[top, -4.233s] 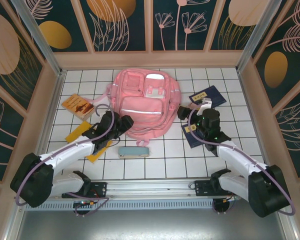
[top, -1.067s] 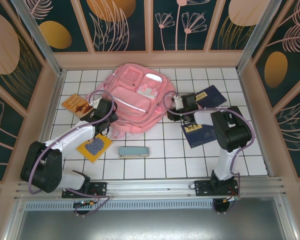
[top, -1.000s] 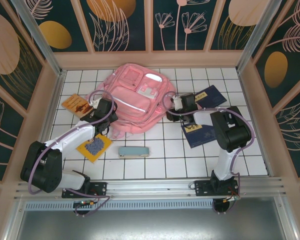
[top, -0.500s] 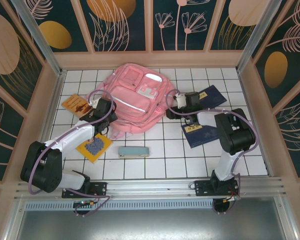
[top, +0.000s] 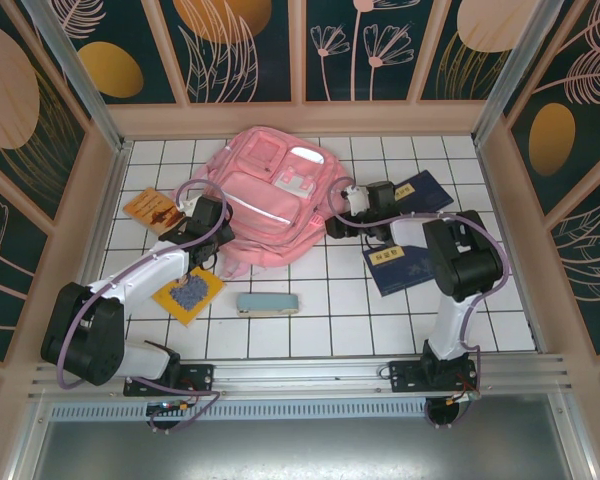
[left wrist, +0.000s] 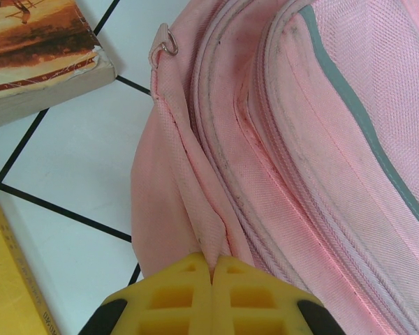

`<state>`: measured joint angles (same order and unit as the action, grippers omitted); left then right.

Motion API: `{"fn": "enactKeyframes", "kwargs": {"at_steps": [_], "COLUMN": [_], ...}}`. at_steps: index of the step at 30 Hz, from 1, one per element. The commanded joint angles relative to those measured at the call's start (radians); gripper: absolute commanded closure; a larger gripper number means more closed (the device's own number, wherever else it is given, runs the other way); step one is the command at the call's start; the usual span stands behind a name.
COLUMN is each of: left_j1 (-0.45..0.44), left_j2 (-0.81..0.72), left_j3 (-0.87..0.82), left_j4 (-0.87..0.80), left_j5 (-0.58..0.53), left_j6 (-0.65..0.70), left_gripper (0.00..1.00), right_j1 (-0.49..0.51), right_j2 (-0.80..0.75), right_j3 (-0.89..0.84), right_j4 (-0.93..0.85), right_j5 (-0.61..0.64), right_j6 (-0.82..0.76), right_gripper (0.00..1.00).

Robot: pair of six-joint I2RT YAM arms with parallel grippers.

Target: Pack books, pencil case, and school supplies into a backpack

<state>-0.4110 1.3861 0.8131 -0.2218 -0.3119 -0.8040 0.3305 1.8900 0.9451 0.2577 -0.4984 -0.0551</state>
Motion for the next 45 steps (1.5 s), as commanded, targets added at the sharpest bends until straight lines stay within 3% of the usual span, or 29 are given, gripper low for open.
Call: {"fn": "enactKeyframes", "kwargs": {"at_steps": [1,5,12,20,29,38,45], "left_j1": [0.008,0.008,0.008,0.008,0.008,0.008,0.008], "left_j2": [-0.017,-0.021,-0.026,-0.026,-0.026,-0.030,-0.025], "left_j3": [0.012,0.012,0.010,0.010,0.005,-0.007,-0.044], "left_j4": [0.042,0.040,0.041,0.048,0.052,0.059,0.098], "left_j5": [-0.001,-0.001,-0.002,0.010,0.014,0.032,0.093], "left_j6": [0.011,0.012,0.013,0.008,0.006,-0.004,-0.053], "left_gripper": [1.00,1.00,1.00,1.00,1.00,1.00,1.00], "right_j1": [-0.003,-0.002,0.010,0.013,0.013,0.024,0.060], "right_j2": [0.036,0.048,0.002,-0.036,-0.057,-0.083,-0.152], "right_j3": [0.027,0.044,0.000,-0.062,-0.084,-0.106,-0.145], "right_j4": [-0.005,-0.016,-0.026,-0.011,0.006,0.018,0.033], "right_j5": [0.006,-0.005,-0.046,-0.019,0.013,0.059,0.079], "right_j6": [-0.027,-0.027,-0.026,-0.016,-0.013,-0.005,-0.001], "right_gripper": [0.31,0.32,0.41,0.45,0.63,1.00,1.00]}}
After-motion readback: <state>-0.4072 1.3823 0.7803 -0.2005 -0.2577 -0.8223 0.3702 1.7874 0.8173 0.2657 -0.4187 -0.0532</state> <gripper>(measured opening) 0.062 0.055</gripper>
